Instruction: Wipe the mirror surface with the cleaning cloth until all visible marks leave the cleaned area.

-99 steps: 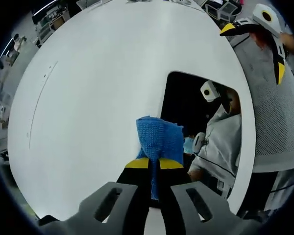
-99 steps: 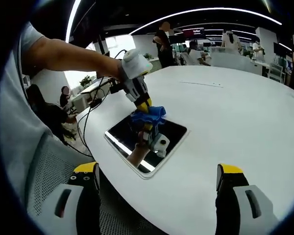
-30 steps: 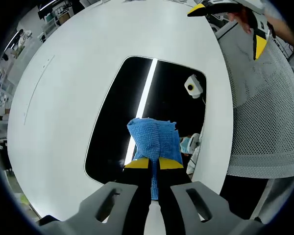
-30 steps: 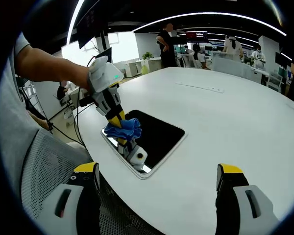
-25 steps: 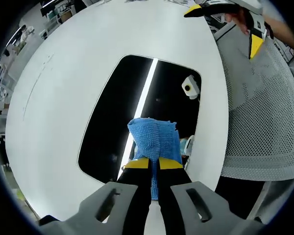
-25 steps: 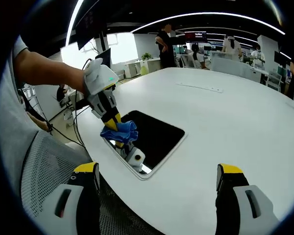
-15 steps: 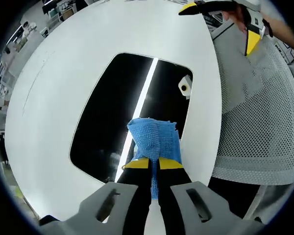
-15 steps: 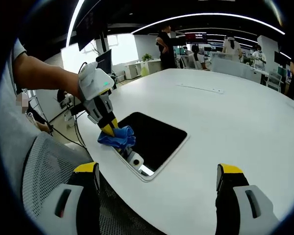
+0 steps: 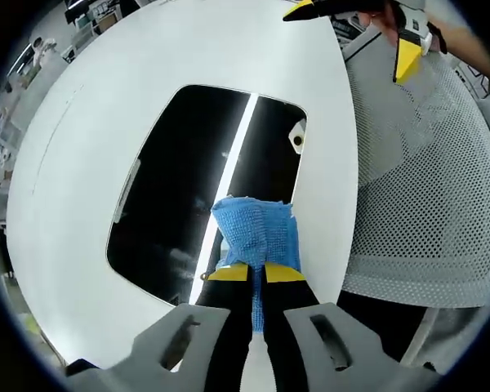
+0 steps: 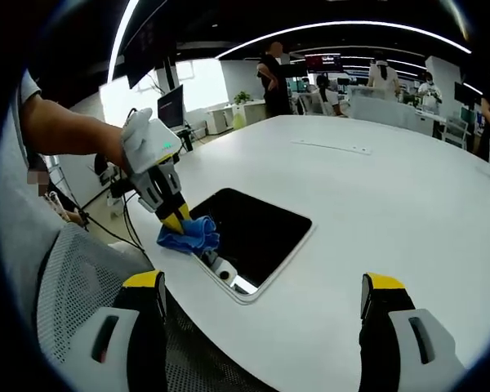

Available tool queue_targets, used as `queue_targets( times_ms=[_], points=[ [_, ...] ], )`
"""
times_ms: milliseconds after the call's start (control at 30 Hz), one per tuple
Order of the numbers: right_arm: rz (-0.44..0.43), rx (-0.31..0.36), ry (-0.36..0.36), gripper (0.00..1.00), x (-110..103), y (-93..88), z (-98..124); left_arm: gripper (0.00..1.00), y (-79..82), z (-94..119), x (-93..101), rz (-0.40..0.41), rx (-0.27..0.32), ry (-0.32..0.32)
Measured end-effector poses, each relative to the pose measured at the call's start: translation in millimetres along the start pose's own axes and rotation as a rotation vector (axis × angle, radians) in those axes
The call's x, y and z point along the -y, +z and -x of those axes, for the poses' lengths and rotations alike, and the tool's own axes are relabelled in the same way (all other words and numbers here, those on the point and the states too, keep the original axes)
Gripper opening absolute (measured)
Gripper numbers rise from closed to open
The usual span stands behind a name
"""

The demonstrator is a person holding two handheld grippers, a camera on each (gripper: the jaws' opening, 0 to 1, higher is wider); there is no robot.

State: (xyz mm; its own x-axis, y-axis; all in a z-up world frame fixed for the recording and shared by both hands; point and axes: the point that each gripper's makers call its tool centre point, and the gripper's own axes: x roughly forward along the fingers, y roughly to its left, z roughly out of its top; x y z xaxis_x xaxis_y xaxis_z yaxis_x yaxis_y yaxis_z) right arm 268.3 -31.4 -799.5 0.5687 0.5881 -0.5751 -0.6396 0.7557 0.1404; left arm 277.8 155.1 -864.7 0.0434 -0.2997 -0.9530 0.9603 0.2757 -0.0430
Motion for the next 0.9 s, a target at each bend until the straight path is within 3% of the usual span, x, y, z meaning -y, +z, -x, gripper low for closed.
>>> queue_targets(
  times_ms=[533, 900],
  points=[
    [-0.015, -0.002, 0.0, 0.98, 1, -1.0, -2, 0.01, -0.8, 1, -1.5, 0.023, 0.014, -0.008],
    [-0.007, 0.001, -0.001, 0.98, -1, -0.2, -1, 0.01, -14.6, 4, -9.3, 0.03, 0.001, -0.005]
  ],
)
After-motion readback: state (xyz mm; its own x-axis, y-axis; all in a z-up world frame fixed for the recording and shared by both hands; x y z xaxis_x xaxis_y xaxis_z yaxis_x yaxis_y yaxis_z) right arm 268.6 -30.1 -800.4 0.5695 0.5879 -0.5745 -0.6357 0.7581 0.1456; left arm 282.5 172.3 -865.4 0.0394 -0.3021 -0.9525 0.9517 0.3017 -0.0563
